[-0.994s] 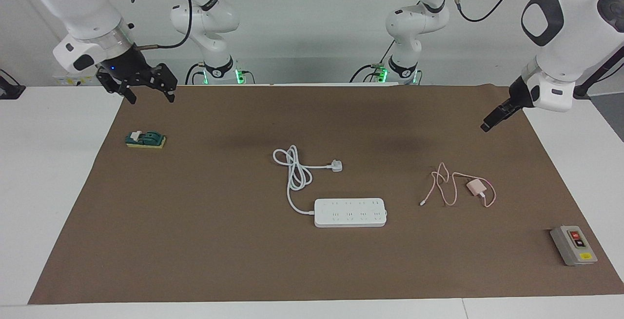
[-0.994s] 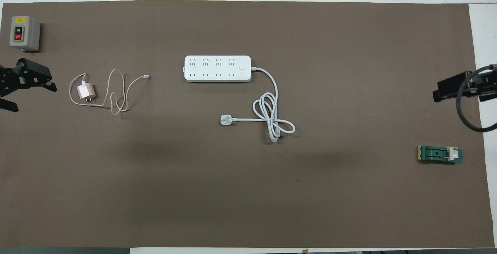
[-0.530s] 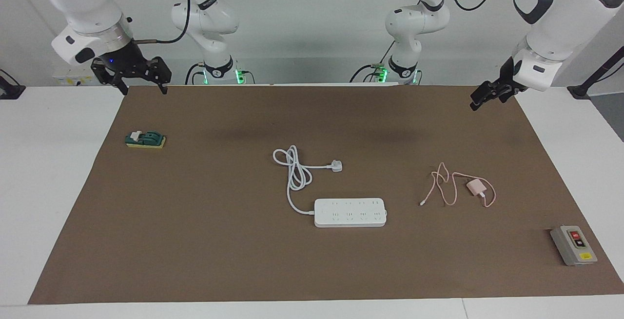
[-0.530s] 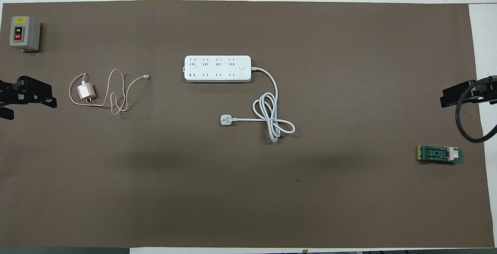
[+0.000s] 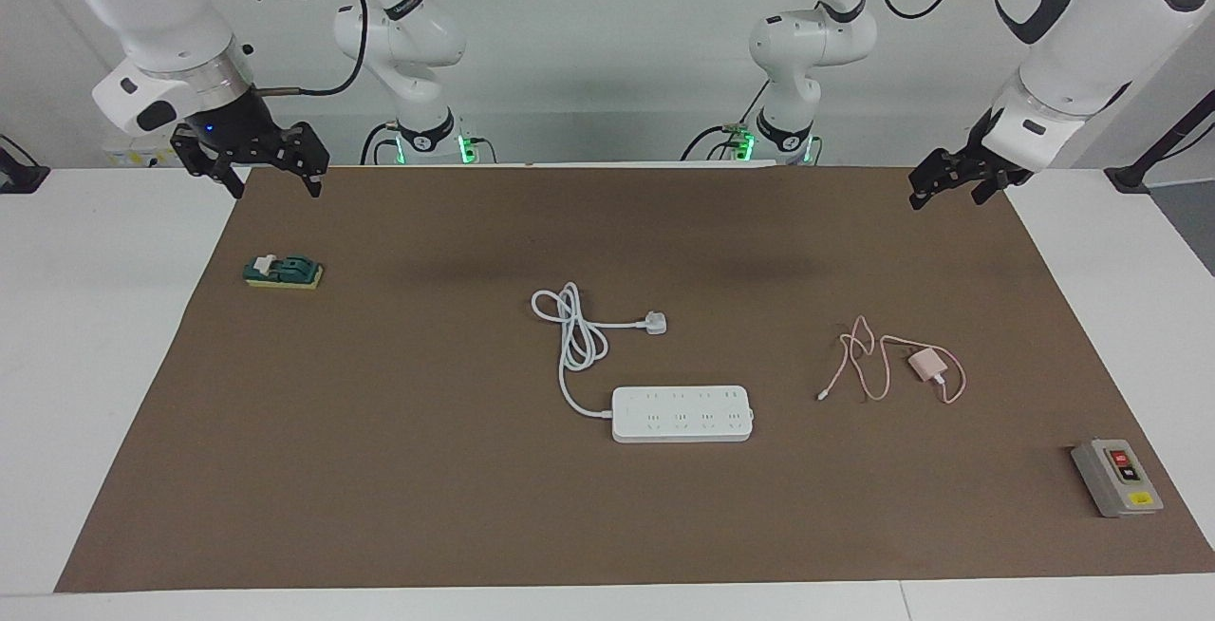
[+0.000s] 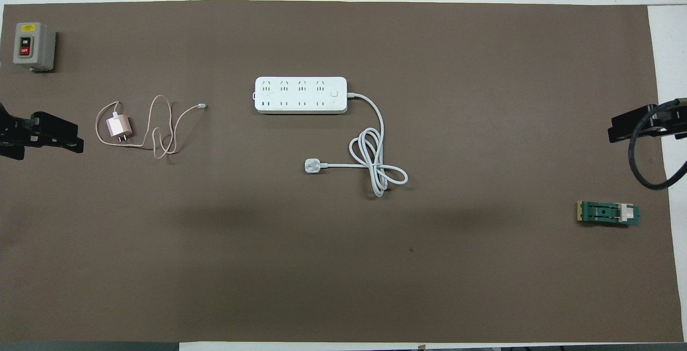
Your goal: Unplug charger and place it aside
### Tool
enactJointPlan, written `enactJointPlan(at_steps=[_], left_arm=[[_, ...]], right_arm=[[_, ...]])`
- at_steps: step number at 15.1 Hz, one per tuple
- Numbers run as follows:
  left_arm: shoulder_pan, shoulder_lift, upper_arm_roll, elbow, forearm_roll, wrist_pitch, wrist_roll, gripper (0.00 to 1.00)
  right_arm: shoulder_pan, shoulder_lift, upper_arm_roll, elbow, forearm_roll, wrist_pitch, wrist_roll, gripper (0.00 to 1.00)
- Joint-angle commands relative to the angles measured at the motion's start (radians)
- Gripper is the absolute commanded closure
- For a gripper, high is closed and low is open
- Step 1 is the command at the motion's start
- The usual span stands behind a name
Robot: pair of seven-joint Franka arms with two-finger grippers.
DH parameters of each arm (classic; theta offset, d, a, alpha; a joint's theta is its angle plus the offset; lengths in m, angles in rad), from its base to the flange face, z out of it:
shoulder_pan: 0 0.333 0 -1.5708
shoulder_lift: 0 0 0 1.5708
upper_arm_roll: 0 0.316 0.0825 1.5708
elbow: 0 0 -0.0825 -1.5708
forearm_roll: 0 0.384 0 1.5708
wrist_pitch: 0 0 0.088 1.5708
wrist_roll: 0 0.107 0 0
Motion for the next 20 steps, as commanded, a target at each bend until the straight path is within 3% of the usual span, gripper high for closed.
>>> enactJointPlan(at_steps=[1,20], left_arm=[[-0.028,-0.011,0.02,-0.003,0.002,0.001,0.027,0.0],[-0.059,-0.008,0.016,0.003,0.016,0.009,0.019,0.0]], right_arm=[[-0.012,-0.011,0.009,-0.005,0.013,-0.012,0.015,0.0],[-0.003,-0.025,0.018,-0.023,0.042,-0.007,0.036,0.0]])
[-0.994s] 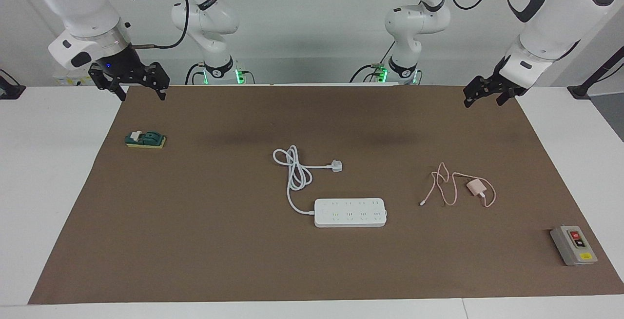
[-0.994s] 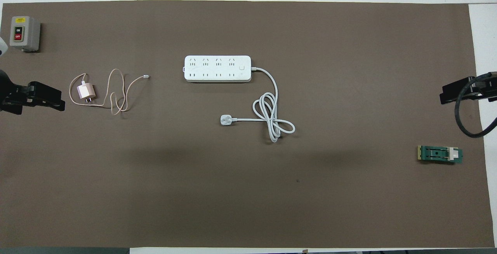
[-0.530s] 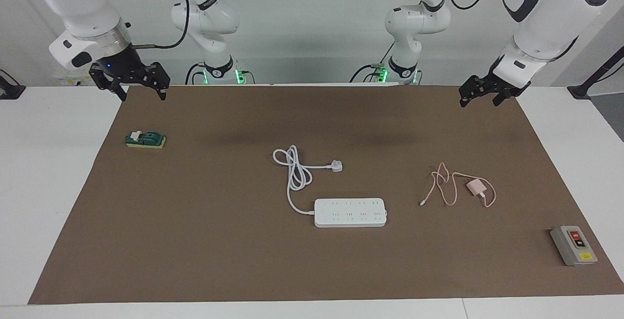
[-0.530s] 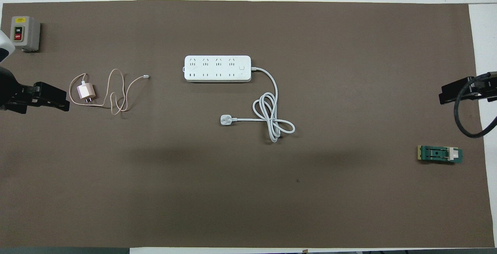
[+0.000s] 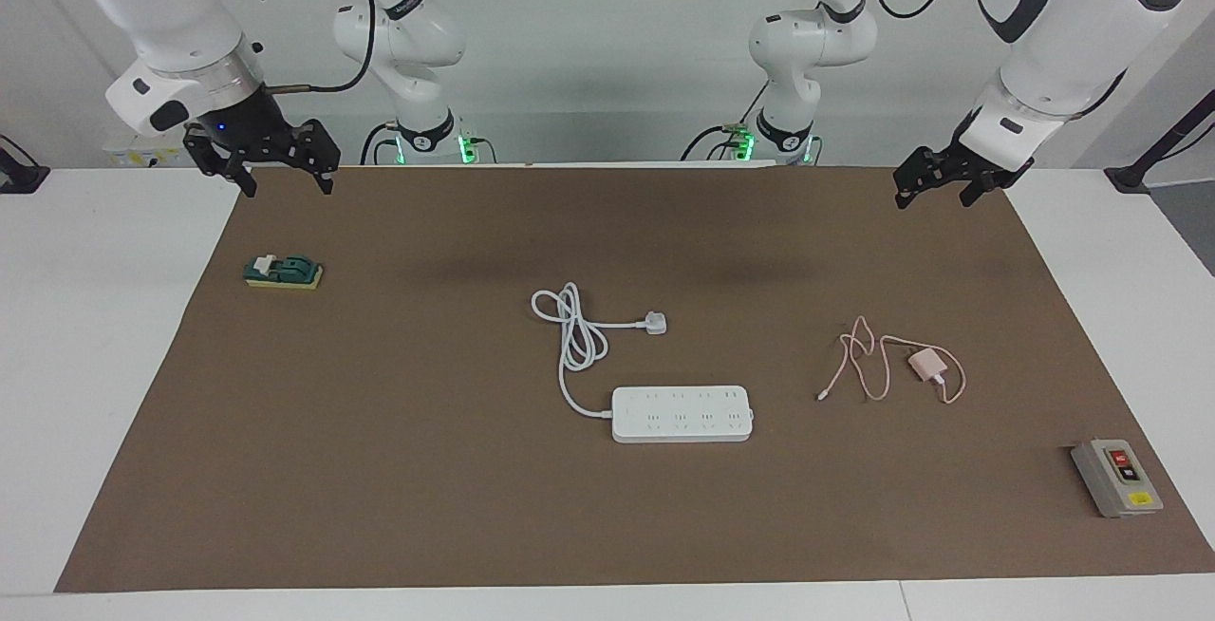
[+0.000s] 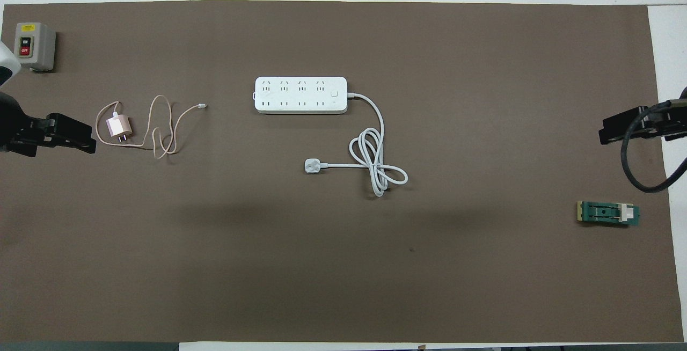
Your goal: Unplug charger and place it aside
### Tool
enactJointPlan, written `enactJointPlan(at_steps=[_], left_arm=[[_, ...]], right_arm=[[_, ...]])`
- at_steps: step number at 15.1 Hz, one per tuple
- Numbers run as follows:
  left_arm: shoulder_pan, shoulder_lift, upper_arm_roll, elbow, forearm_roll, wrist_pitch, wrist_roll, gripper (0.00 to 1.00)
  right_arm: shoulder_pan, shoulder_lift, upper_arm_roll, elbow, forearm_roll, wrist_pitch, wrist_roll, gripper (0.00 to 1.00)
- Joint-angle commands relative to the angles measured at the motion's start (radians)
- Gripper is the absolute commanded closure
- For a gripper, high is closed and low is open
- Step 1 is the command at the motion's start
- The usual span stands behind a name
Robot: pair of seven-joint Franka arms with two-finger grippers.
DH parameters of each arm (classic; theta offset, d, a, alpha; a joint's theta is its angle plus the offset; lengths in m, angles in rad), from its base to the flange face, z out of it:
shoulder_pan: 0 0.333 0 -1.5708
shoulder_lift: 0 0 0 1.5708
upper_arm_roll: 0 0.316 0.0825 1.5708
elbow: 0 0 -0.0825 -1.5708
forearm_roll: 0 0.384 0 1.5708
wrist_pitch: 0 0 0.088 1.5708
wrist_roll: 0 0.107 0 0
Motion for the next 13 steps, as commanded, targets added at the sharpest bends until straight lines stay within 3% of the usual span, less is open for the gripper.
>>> enactJointPlan(at_steps=[1,13], left_arm=[[-0.021,-0.008,0.011,0.002,0.013,0.007,0.003,0.0],[-0.012,-0.006,0.009,0.018,0.013,0.029,0.007,0.0]], right_arm=[[-0.008,-0.022,0.008,-0.023,0.019,-0.005,0.025,0.0],[-0.008,-0.022,0.008,-0.023,0.019,-0.006,0.024,0.0]])
